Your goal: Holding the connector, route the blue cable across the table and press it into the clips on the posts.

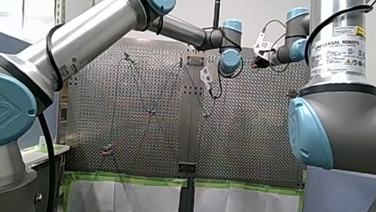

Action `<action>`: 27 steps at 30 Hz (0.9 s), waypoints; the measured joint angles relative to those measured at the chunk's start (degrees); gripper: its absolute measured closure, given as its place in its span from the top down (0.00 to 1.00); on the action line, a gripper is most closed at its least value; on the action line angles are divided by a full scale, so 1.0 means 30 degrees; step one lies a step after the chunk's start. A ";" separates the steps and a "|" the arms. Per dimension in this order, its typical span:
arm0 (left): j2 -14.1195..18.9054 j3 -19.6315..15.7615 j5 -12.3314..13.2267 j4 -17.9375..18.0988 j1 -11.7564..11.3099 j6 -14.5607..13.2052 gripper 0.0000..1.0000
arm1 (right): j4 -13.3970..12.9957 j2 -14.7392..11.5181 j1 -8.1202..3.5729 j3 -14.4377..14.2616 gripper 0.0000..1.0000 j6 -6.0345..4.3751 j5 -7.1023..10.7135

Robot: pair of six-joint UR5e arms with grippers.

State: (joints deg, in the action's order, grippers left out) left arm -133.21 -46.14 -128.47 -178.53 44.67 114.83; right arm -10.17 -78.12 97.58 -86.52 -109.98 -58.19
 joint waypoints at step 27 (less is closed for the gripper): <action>-0.0151 -0.0206 0.1506 0.2786 -0.1416 -0.0643 0.00 | -0.2085 0.1029 -0.0597 0.0271 0.00 -0.0909 0.1529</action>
State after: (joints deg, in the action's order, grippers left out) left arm -133.66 -46.76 -123.95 -170.17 40.42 112.90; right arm -16.42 -75.03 95.79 -85.71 -112.71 -53.60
